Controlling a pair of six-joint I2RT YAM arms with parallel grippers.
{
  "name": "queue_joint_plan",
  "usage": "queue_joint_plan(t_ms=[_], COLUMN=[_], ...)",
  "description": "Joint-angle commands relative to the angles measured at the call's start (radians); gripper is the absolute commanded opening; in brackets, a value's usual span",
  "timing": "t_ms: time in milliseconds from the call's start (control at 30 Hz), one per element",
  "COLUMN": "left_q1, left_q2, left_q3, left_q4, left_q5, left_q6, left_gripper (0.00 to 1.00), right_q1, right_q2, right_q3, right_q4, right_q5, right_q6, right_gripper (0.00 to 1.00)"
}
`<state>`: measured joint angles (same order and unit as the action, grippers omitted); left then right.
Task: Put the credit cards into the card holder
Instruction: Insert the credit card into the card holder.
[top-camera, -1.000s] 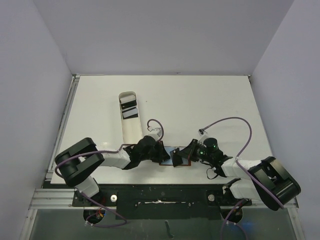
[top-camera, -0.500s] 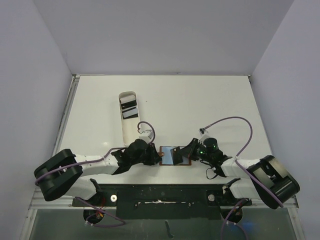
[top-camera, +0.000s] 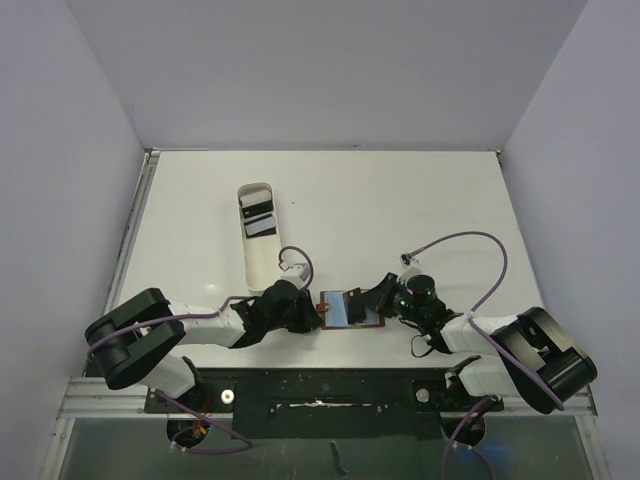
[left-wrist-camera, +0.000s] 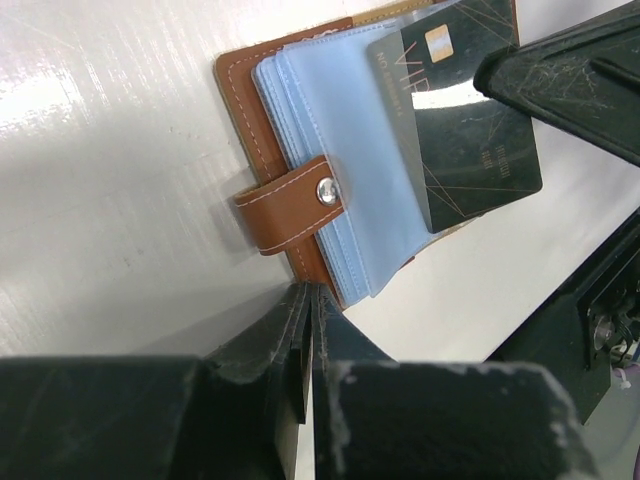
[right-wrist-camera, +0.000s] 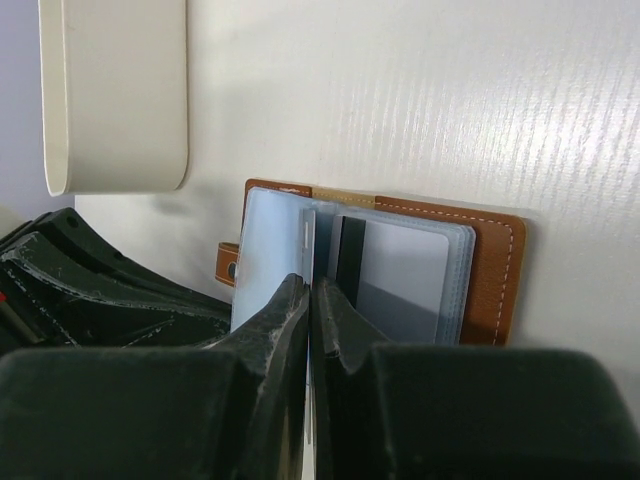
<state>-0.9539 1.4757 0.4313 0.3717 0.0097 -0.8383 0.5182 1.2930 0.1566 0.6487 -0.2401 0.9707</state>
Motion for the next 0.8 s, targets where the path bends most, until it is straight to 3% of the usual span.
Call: queue_joint_plan(t_ms=[0,333,400,567,767], left_q1=[-0.003,-0.011,-0.013,-0.013,-0.013], left_q2=[0.014,0.018,0.015,0.008,-0.005], left_q3=[0.002,0.010,0.011,0.015,0.021], left_q4=[0.044,0.046,0.046,0.035,0.028], left_q5=[0.010,0.005,0.002,-0.005,-0.019], left_q6=[0.002,-0.004,-0.006,-0.004,-0.002], left_gripper=[0.02,0.01,0.01,0.01,0.01], right_q1=[0.014,0.058,0.064,0.068,0.075], right_q2=[0.013,0.062,0.064,-0.013,-0.117], right_q3=[-0.004,-0.024,-0.025,0.038,0.102], right_q4=[0.068,0.147,0.135,-0.087,-0.337], right_q5=[0.065,0.105,0.105,0.116,0.176], right_q6=[-0.040,-0.006,0.005,-0.025,-0.066], right_gripper=[0.00,0.00,0.04,0.25,0.34])
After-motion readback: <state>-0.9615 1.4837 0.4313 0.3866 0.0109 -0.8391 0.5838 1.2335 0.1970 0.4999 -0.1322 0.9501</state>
